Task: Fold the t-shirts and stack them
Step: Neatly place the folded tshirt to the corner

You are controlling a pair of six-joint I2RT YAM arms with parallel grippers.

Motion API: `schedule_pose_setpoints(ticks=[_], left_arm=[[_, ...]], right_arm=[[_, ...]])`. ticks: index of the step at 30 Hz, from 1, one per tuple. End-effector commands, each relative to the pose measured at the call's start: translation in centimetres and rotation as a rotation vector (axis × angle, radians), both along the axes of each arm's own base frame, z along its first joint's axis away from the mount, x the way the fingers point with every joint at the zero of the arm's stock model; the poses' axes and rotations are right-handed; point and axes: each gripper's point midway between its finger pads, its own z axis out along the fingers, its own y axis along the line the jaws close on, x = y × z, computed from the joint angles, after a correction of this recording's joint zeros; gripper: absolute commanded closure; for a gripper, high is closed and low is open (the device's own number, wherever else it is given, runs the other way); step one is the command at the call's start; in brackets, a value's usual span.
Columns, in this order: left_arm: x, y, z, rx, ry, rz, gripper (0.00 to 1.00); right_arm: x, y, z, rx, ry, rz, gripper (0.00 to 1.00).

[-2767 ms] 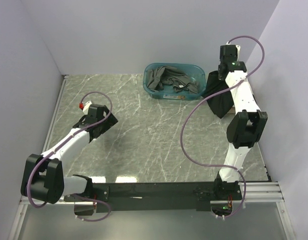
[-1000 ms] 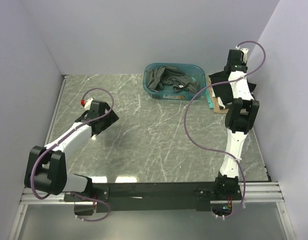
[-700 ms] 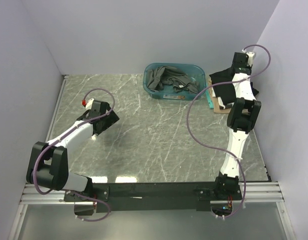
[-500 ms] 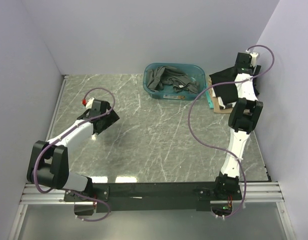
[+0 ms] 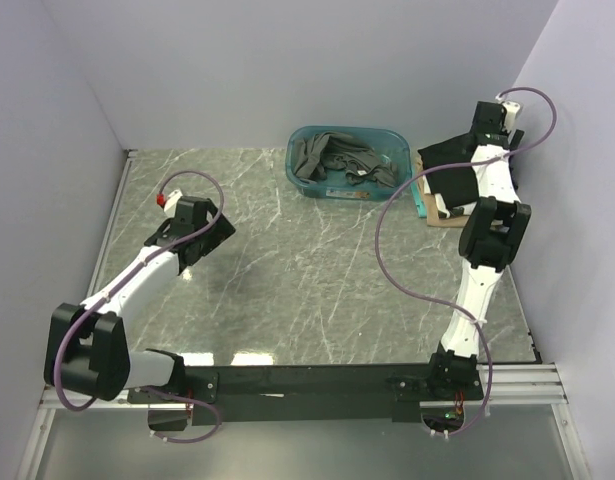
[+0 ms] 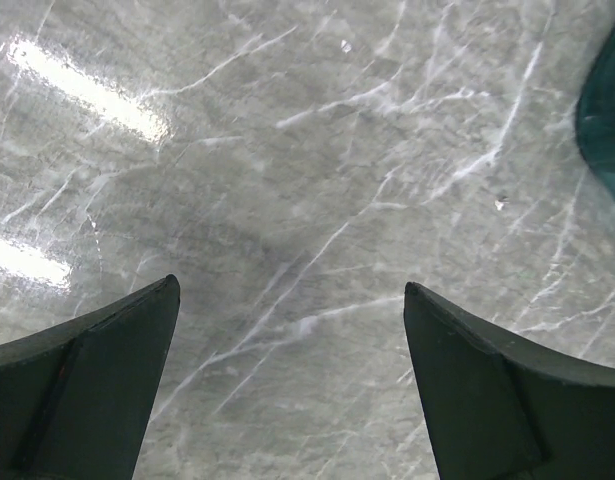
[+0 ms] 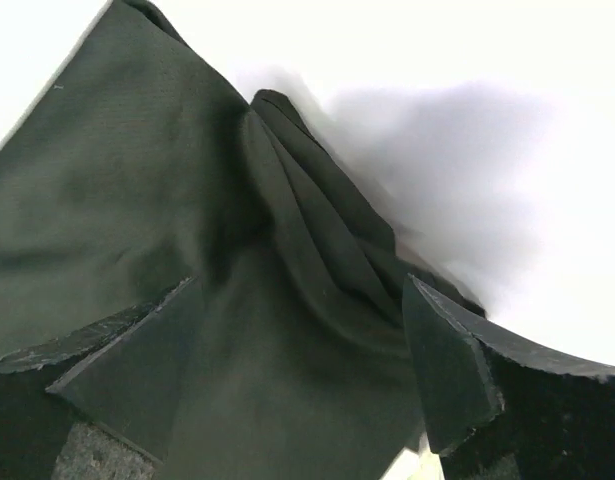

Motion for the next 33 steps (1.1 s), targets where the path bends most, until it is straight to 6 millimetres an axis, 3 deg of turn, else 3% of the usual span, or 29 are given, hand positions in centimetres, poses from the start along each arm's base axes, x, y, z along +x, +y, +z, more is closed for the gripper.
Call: schedule_pose_setpoints(ticks=[1, 5, 11, 16, 22, 26, 33], left_arm=[[-0.1, 0.1, 1.0, 0.014, -0.041, -0.013, 0.01], [-0.2, 0.2, 0.8, 0.016, -0.038, -0.012, 0.00], [-0.2, 0.0, 0.7, 0.013, -0.040, -0.020, 0.01], [-0.3, 0.1, 0.2, 0.018, -0.029, -0.018, 0.01], [-0.1, -0.1, -0.1, 0.010, -0.021, -0.024, 0.01], [-0.1, -0.1, 0.0, 0.012, -0.023, -0.022, 0.01], [-0.4, -0.1, 0.0, 0.009, -0.025, -0.025, 0.01]], right_arm=[[-0.3, 1.4, 7.1, 0.031, -0.179, 0.006, 0.13], [-1.2, 1.2, 6.7, 0.025, -0.167, -0.015, 0.13], [-1.6, 0.9, 2.9, 0.068, -0.101, -0.026, 0.13], [-1.9, -1.3, 0.5, 0.141, -0.091, -0.065, 0.12], [-2.8, -2.1, -3.5, 0.239, -0.047, -0.053, 0.12], [-3.5, -1.2, -6.2, 0.299, 0.001, -0.004, 0.12], [-4.6, 0.7, -6.5, 0.376, 0.027, 0.049, 0.12]])
